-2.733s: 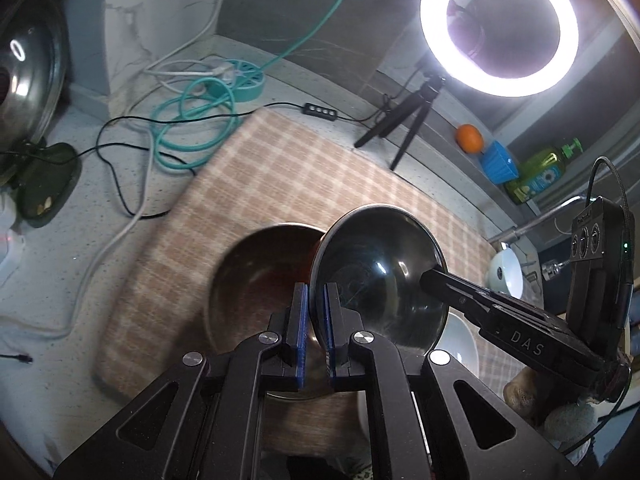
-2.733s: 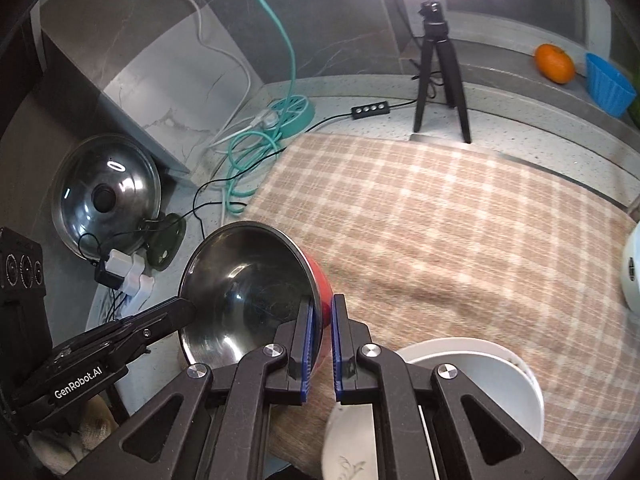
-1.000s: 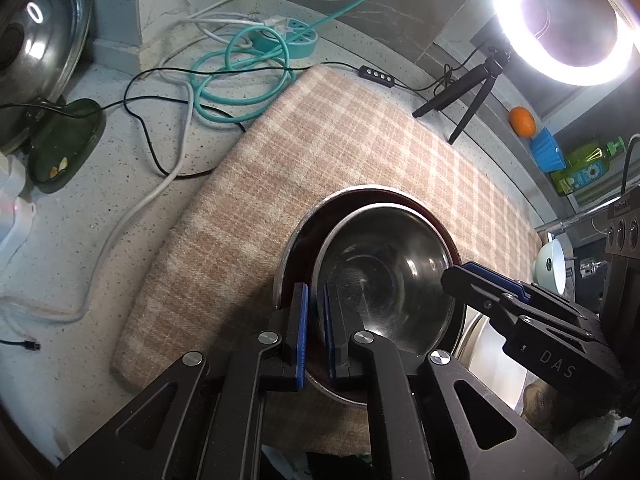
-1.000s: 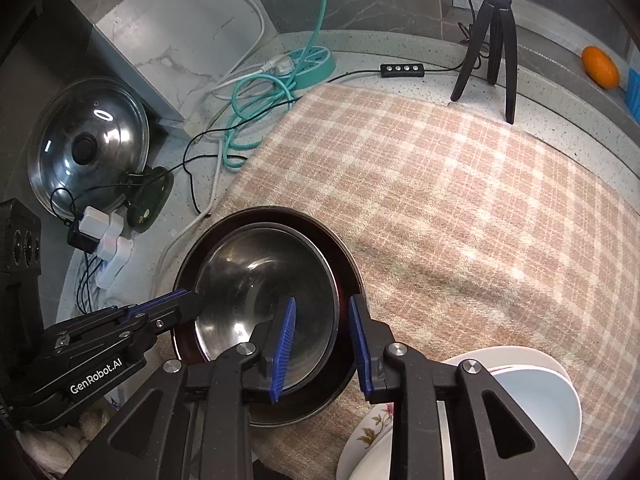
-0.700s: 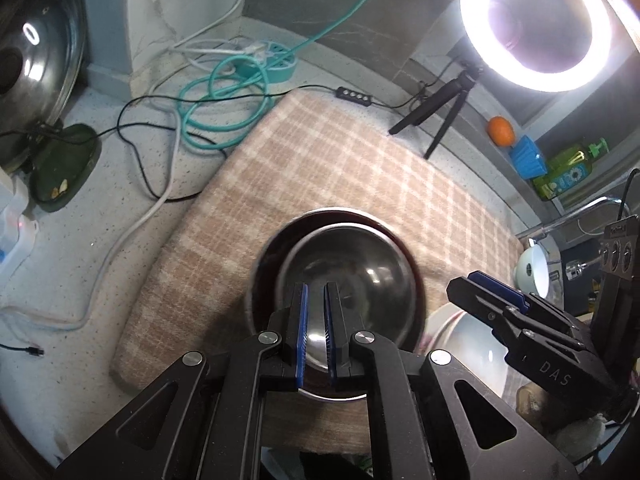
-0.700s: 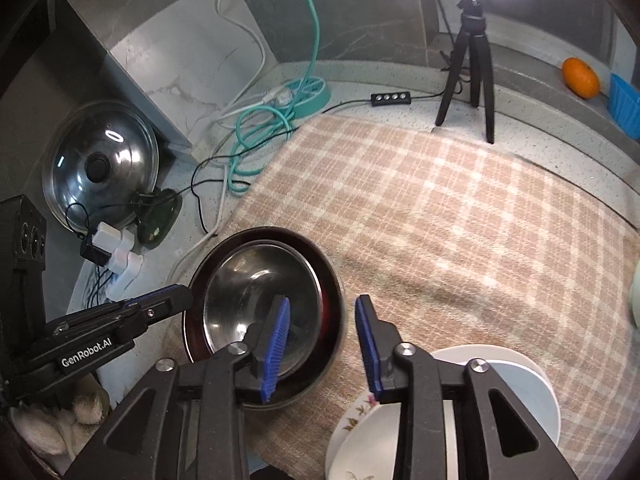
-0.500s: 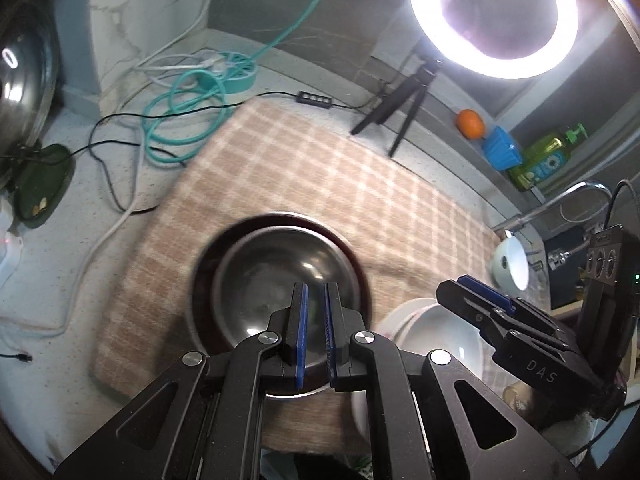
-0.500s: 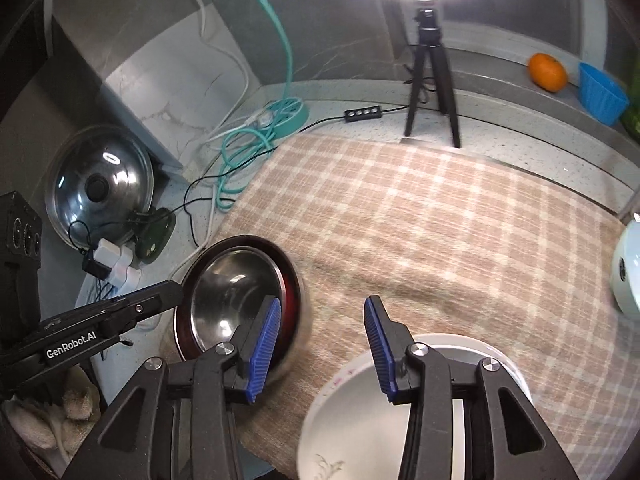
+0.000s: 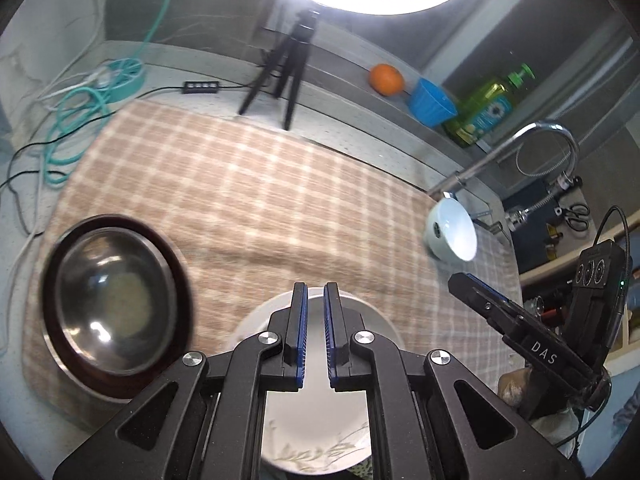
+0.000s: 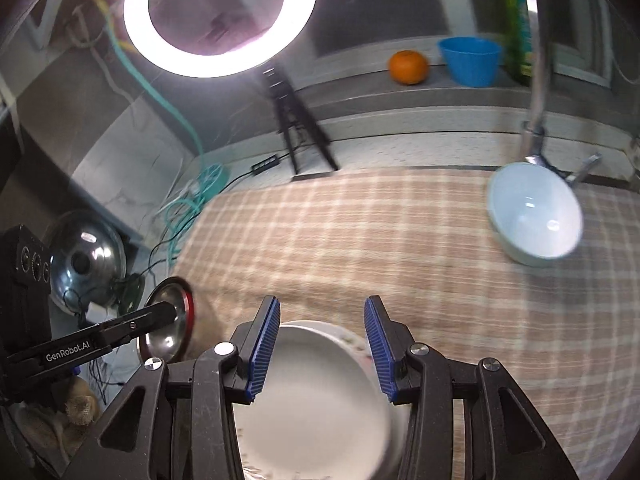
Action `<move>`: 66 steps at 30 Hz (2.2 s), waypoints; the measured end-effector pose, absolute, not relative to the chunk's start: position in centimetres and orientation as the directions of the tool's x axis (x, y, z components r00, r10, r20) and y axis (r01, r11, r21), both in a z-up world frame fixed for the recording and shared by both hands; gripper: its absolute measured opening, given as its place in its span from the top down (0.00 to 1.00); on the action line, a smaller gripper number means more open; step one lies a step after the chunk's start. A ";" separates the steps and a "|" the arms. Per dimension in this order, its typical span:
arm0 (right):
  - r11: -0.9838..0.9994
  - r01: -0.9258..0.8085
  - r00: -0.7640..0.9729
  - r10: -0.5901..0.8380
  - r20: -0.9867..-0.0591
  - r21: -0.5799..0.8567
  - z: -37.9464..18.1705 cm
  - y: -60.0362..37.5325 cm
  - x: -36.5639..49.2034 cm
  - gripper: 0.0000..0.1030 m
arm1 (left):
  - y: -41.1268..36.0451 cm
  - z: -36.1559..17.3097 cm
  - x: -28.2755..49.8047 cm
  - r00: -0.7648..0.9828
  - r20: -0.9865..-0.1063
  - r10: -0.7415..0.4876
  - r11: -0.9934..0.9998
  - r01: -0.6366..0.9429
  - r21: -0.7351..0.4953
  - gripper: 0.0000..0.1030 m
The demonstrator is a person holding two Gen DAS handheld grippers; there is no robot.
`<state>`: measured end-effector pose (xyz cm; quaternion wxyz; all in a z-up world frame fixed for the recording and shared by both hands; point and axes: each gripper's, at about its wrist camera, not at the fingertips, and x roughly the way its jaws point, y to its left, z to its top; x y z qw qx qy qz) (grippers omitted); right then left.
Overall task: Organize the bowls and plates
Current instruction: 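Move both tools to the pale blue bowl beside the faucet, then close both tools on the rim of the pale blue bowl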
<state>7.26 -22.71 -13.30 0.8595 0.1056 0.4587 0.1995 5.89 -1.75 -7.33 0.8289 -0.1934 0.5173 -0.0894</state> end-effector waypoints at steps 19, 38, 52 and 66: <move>0.935 0.035 0.579 0.268 -0.770 0.352 -15.5 -40.2 11.2 0.61 | -14.7 -9.4 12.8 0.366 -0.825 -0.430 0.898 0.077 -0.433 0.89; 0.886 0.098 0.546 0.332 -0.769 0.453 -18.0 -44.4 16.4 0.66 | -19.9 -12.2 18.9 0.323 -0.841 -0.434 0.899 0.095 -0.428 0.89; 0.854 0.128 0.497 0.385 -0.778 0.505 -20.0 -44.2 19.3 0.75 | -21.5 -13.7 21.1 0.294 -0.861 -0.415 0.909 0.096 -0.405 0.89; 0.865 0.125 0.461 0.383 -0.800 0.486 -21.0 -43.8 20.2 0.89 | -22.1 -14.4 21.7 0.287 -0.868 -0.406 0.914 0.107 -0.392 0.92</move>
